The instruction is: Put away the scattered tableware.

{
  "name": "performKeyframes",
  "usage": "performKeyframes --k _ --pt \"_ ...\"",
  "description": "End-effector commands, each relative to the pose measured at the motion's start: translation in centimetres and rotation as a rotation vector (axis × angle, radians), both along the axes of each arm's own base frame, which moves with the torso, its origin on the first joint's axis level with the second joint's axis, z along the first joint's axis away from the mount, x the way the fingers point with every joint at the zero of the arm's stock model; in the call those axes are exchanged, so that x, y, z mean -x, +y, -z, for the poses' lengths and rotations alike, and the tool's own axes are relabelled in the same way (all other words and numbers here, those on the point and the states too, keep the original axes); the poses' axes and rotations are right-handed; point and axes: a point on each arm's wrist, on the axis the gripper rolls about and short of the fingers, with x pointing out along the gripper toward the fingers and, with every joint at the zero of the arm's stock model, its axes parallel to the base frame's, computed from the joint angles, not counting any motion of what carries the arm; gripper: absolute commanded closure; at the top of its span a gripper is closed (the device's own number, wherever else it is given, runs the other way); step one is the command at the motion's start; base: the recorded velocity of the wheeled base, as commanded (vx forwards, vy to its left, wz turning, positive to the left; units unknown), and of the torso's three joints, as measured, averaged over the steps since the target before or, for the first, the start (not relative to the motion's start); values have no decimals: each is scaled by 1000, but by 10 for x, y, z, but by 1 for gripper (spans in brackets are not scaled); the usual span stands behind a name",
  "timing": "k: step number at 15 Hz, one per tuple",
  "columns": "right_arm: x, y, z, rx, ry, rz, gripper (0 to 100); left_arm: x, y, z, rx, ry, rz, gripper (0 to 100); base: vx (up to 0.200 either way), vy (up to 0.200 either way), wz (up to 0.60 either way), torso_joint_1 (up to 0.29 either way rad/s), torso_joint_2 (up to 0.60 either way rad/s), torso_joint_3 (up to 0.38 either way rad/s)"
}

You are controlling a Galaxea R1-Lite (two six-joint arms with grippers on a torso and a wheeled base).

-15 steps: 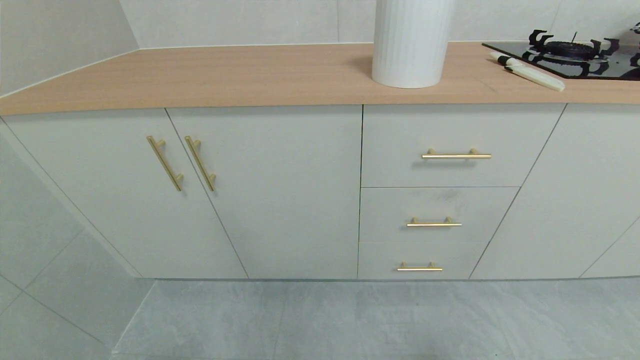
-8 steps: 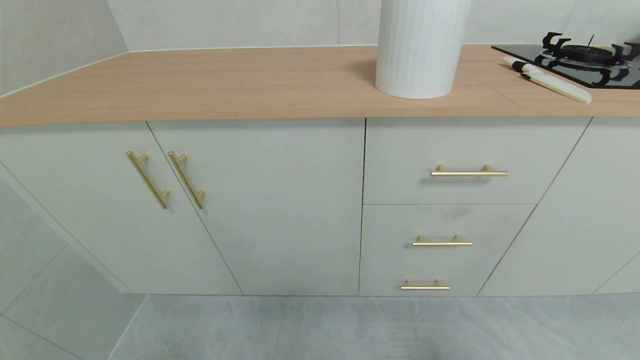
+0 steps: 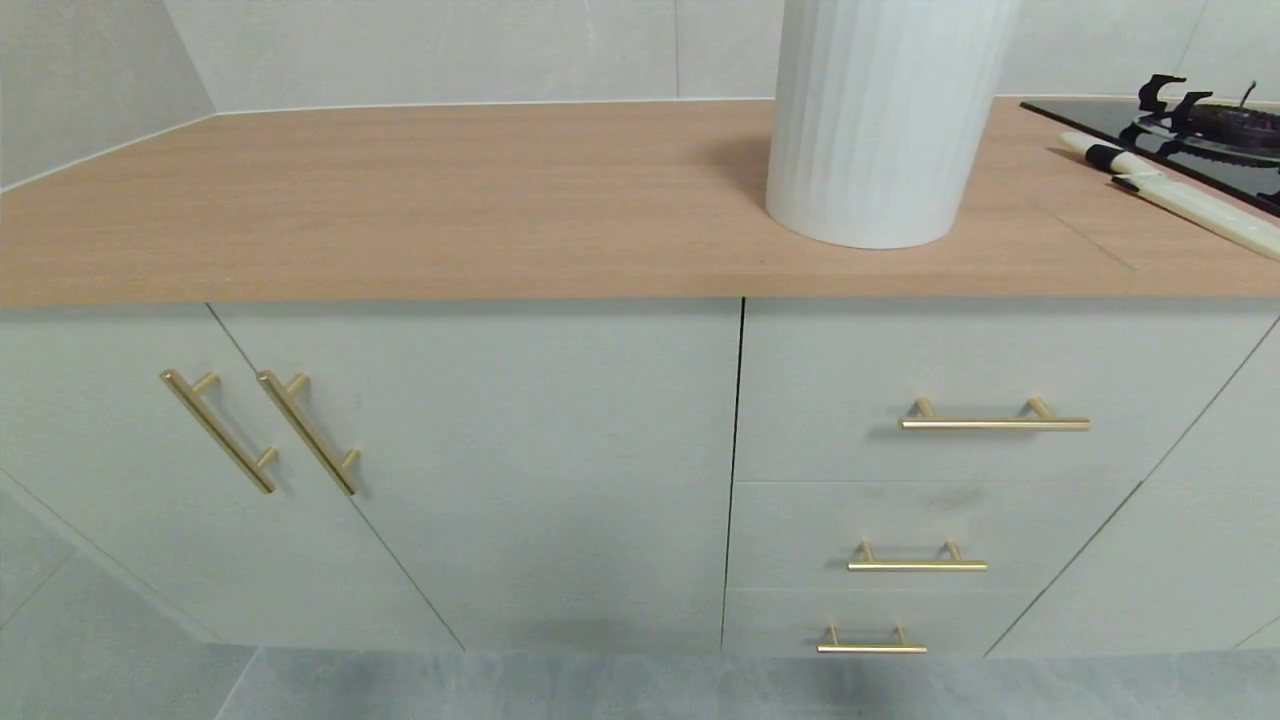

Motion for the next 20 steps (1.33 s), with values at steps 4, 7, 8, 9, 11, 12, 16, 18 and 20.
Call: performKeyframes --k 4,7,8,9,11,12,16,18,20 --pt "0 0 0 0 2 1 0 0 0 0 0 2 0 0 0 0 -150 2 2 1" --pt "0 0 0 0 2 1 0 0 0 0 0 2 0 0 0 0 -400 2 3 5" --pt "0 0 0 0 2 -1 0 0 0 0 0 2 0 0 0 0 0 0 0 0" --pt "0 0 0 0 2 1 0 0 0 0 0 2 0 0 0 0 0 0 0 0" --pt "0 0 0 0 2 -1 0 0 0 0 0 2 0 0 0 0 0 0 0 0" --pt "0 0 0 0 2 1 0 0 0 0 0 2 0 0 0 0 0 0 0 0" --pt "0 0 0 0 2 1 0 0 0 0 0 2 0 0 0 0 0 0 0 0" --pt "0 0 0 0 2 -1 0 0 0 0 0 2 0 0 0 -200 0 0 5 2" --pt "0 0 0 0 2 -1 0 0 0 0 -1 2 0 0 0 -200 0 0 5 5"
